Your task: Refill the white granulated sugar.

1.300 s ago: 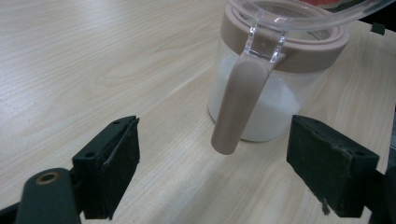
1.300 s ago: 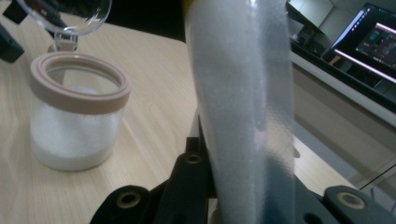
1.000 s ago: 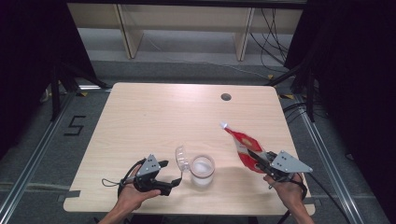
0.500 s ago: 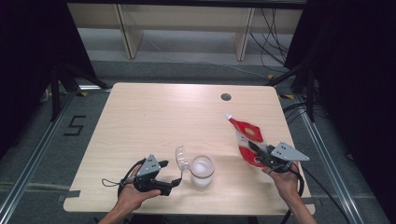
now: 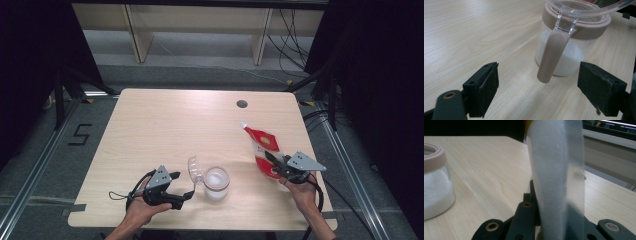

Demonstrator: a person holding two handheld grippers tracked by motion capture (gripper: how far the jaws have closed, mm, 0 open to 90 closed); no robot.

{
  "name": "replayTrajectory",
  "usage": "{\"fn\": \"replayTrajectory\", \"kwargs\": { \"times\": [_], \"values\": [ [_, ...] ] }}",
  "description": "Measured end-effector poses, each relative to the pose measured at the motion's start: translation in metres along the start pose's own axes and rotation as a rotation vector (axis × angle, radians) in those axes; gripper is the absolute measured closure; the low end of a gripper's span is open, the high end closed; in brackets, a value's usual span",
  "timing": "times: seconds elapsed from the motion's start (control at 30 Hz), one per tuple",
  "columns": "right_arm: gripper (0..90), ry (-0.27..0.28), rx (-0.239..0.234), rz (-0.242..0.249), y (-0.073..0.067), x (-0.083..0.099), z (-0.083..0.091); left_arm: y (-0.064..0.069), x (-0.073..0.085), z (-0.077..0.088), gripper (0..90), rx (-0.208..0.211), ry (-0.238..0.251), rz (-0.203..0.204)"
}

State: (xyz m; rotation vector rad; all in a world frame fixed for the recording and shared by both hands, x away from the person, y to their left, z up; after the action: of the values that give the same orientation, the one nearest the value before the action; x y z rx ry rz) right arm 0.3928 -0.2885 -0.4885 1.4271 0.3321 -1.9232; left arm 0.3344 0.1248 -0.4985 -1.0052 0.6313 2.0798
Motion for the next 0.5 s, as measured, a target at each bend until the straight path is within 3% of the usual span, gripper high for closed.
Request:
{"fn": "replayTrajectory", "kwargs": {
  "times": [0.13, 0.27, 0.3, 0.5],
  "values": [
    [87.3, -0.008, -0.018, -0.015, -0.0013, 0.0008, 0.0005, -0.0007, 0.0, 0.0002, 16.9, 0.008, 0.0, -0.002],
    [85.3, -0.018, 0.015, -0.011, -0.0009, 0.0018, 0.0032, 0.0002, 0.0004, 0.0002, 16.8, 0.0, -0.003, 0.012],
    [85.2, -0.035, -0.003, 0.002, -0.0003, 0.0022, 0.0049, 0.0011, 0.0004, 0.0, 16.8, -0.001, 0.0, 0.022],
    [85.1, -0.053, 0.017, -0.008, -0.0027, 0.0022, 0.0096, 0.0008, 0.0005, 0.0001, 16.9, -0.004, -0.003, 0.018]
  ]
}}
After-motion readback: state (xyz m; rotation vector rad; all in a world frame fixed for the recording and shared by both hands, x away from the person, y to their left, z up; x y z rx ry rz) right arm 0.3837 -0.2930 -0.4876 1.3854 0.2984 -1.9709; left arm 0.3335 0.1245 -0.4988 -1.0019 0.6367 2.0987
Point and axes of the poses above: each handheld gripper's, and its own axes: z roughly backward along the jaws, x roughly out of its underside, y roughly to its right, the point moved 1 cm from there along -z, roughly forward along the jaws, and after that the axes turned 7 degrees about -y, right-handed, at the moved point
